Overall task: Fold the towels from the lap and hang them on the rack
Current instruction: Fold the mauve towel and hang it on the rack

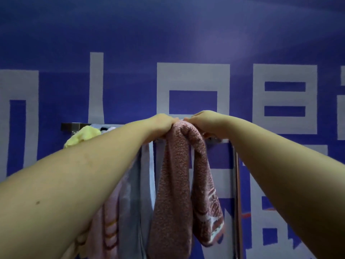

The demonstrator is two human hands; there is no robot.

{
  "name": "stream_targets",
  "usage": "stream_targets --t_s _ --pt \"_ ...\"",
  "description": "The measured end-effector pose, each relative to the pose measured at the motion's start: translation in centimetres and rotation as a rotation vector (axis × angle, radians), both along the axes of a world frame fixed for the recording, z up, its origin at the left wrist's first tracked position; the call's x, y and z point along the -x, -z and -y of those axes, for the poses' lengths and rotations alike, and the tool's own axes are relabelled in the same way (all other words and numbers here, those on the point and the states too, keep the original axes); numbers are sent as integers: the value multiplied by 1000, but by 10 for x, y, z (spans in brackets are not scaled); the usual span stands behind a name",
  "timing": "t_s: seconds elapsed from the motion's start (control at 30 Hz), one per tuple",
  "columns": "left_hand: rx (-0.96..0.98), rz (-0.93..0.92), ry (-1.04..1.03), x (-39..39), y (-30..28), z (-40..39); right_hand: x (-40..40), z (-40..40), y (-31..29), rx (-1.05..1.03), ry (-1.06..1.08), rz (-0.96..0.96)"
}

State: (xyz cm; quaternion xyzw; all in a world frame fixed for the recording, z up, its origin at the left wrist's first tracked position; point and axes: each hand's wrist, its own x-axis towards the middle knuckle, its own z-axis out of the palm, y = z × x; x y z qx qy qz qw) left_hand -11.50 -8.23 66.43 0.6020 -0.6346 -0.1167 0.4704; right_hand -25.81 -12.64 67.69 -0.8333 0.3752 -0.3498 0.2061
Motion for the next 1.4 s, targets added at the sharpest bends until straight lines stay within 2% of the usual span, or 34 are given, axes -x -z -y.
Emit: stream_targets --t_s 0.17,0.23,0.4,0.5,0.8,0.9,0.97,1.0,1.07,1.13,1.2,1.27,1.4 --pt "-61 422 -190 -22 -18 2 -28 16 -8 56 -28 -55" --pt "-104 506 -234 -31 -20 7 -36 22 -10 86 3 -110" --pt "-163 604 -264 -43 -21 18 -50 31 -15 312 135 -371" --pt "-173 652 -310 -47 -21 27 -52 35 -13 356 154 -476" --pt "-112 803 -517 -47 -14 45 -53 50 3 448 220 -507" --pt "-12 816 -621 -45 -10 42 -53 53 8 459 281 -429" --pt "170 756 -608 -41 -7 34 -49 55 12 504 311 -363" --pt "280 667 -551 -37 -6 28 -46 55 14 546 306 -281" --pt "454 445 -394 -26 2 11 -39 44 23 619 236 -17" --pt "544 275 -291 -14 19 -6 -32 27 42 652 129 218" --pt "567 103 -243 -6 44 -17 -27 10 71 584 33 364" --pt "514 -71 -213 -2 73 -21 -24 -2 108 431 -53 440" --pt "289 -248 -206 2 143 -13 -25 -2 184 56 -111 422"
